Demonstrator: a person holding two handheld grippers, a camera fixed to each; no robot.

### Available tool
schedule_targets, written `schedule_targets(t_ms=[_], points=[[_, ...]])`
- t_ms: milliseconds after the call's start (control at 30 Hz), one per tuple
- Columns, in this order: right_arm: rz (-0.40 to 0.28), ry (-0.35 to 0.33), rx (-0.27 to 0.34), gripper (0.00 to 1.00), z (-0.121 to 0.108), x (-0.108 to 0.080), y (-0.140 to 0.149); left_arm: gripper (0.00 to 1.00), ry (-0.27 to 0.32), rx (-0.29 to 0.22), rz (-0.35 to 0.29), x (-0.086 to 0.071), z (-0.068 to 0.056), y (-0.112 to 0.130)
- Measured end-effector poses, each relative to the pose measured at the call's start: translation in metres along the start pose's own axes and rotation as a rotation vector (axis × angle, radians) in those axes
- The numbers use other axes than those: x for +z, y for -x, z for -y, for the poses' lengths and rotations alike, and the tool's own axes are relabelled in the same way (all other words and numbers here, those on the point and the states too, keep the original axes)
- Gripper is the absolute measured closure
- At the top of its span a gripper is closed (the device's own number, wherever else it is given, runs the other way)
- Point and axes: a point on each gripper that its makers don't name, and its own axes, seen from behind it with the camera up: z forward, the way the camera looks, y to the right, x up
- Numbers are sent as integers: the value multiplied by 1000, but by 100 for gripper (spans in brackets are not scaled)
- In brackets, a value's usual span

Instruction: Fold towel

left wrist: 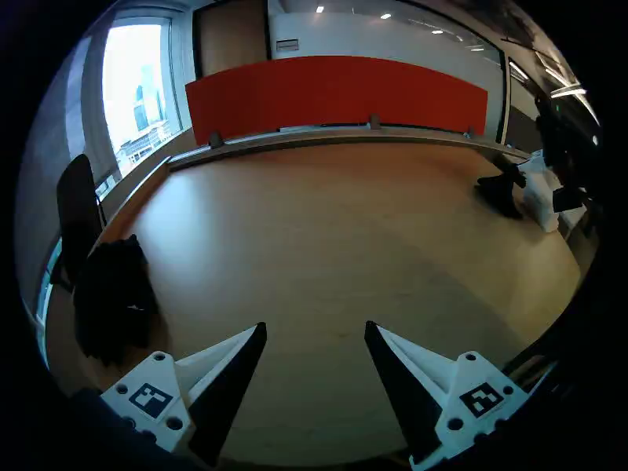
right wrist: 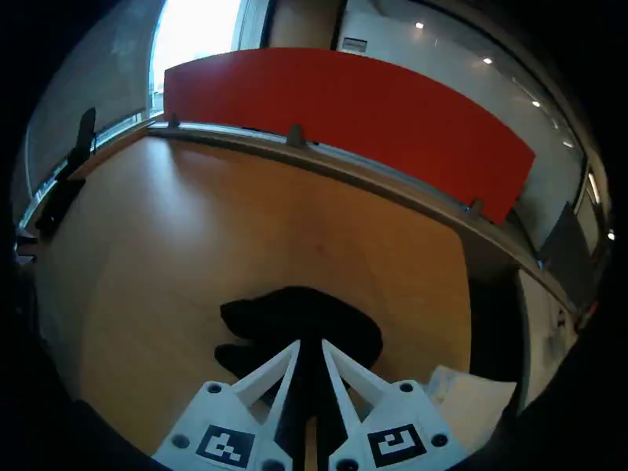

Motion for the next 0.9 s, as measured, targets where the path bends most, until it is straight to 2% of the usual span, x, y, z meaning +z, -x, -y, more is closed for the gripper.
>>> schedule_targets(t_ms=[533, 900], points=[[89, 26, 52, 97, -5, -11, 58, 7, 7, 9, 2, 0, -4, 0], [181, 48, 75, 97, -10, -18, 101, 7, 10, 12, 5, -1, -6, 1]])
